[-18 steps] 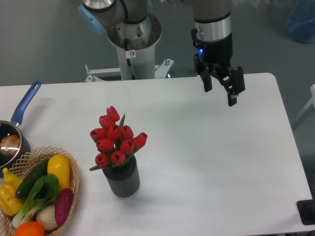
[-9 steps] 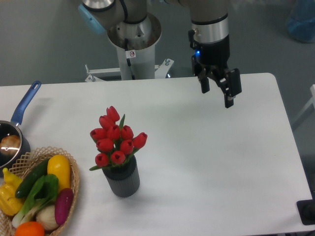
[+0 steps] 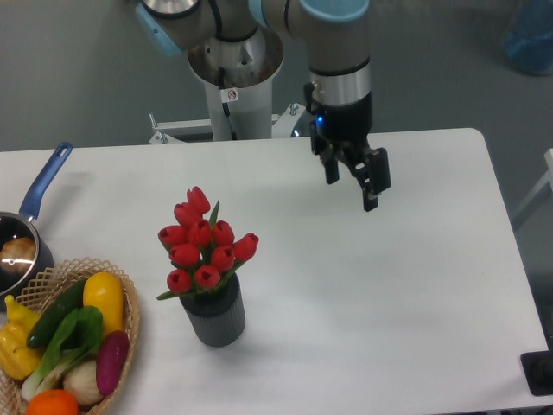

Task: Pick up the flowers from the vase
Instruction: 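Move the open gripper down toward the red tulip stems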

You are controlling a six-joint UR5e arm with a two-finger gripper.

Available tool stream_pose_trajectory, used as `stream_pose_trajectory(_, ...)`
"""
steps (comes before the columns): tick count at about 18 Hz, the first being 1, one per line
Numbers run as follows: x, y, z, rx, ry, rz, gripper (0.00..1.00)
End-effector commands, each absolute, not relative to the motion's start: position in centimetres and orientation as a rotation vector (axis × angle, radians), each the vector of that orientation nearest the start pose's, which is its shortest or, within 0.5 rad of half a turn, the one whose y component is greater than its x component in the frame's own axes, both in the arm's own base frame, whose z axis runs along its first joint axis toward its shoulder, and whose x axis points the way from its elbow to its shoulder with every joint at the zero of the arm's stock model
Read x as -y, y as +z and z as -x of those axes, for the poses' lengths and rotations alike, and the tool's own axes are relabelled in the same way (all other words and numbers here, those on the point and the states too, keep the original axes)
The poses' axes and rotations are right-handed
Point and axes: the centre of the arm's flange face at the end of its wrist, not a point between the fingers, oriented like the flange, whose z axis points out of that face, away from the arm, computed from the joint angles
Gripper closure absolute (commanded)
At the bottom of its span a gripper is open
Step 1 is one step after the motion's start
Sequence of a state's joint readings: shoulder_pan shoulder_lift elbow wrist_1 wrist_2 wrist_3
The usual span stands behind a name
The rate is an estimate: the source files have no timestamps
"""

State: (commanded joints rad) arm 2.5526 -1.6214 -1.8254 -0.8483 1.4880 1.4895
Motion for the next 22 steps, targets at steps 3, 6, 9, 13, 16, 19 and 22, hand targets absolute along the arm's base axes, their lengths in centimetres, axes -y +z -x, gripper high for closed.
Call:
stream_pose_trajectory(3, -42.2, 41.3, 35.1, -0.745, 0.508, 2.781, 0.0)
stream_pose_trajectory(6, -42.8, 40.6, 34.8, -0.69, 0.479, 2.792, 0.0)
stream_pose_trajectory(9, -44.0, 39.7, 33.8, -0.728, 0.442, 2.776, 0.0)
stream_pose_trajectory(13, -45.0, 38.5, 33.1, -0.731, 0.325, 2.685, 0.0)
stream_pose_trajectory(16, -45.0, 39.0, 33.4, -0.722, 0.316, 2.66, 0.0)
stream_pose_trajectory(19, -45.0, 39.0, 33.5, -0.696, 0.306, 2.657, 0.0)
stream_pose_trajectory(22, -45.1, 39.1, 33.6, -0.683, 0.282, 2.623, 0.0)
